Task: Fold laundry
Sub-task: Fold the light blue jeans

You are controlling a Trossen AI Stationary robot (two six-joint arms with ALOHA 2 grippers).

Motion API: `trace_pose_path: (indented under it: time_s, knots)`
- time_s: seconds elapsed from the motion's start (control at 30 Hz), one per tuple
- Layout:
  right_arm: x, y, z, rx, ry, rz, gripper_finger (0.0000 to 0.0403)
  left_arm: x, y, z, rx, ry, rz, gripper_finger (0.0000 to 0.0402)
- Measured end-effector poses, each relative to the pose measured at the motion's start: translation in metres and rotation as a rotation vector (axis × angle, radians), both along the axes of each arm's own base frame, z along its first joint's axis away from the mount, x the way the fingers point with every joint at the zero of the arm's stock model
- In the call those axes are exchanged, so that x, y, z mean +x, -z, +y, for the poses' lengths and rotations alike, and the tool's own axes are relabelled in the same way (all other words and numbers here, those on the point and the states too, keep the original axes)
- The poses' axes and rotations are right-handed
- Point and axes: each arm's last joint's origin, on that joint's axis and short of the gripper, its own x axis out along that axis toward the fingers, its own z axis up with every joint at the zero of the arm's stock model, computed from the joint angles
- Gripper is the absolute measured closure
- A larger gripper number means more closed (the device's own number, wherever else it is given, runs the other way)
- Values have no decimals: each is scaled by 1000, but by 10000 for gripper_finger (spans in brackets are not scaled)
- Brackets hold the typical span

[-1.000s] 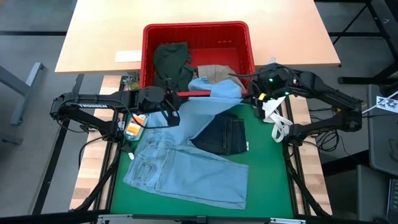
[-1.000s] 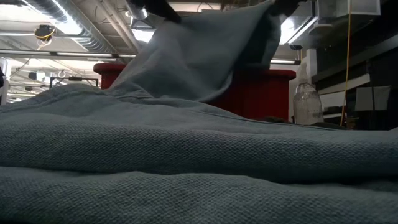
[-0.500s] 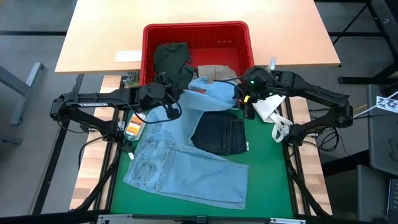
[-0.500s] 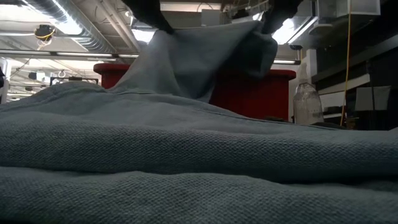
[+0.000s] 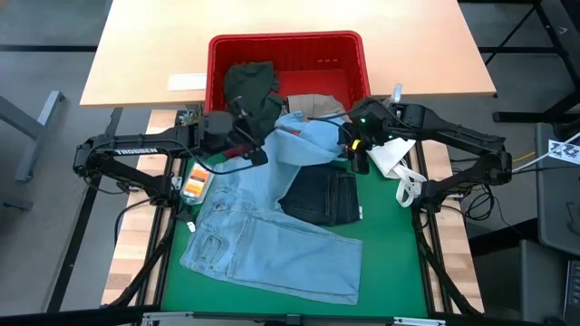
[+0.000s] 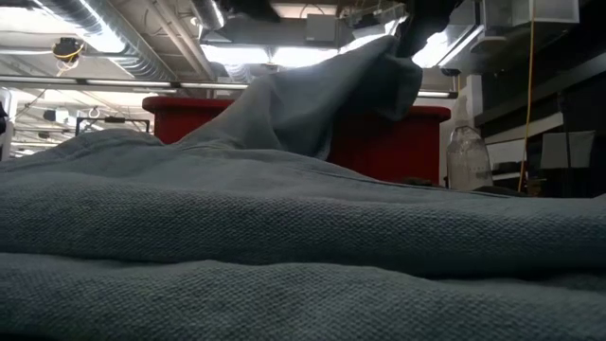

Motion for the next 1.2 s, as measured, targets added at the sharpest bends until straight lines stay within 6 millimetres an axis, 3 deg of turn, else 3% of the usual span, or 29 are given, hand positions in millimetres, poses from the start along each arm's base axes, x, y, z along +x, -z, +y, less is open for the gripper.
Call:
trace_pose_path:
  time_s: [0.2, 0.33, 0.77, 1.2]
  knots:
    - [0, 0, 0, 0, 0, -1, 233, 12, -7, -10, -111, 384, -150, 274]
    - [0, 0, 0, 0, 0, -2, 253, 30, 2, -13, -147, 507, -171, 274]
    - [0, 0, 0, 2, -2, -3, 262, 90, 49, -8, -105, 493, -218, 254]
    - [1, -1, 0, 0, -2, -9, 262, 110, 70, -1, -103, 440, -248, 233]
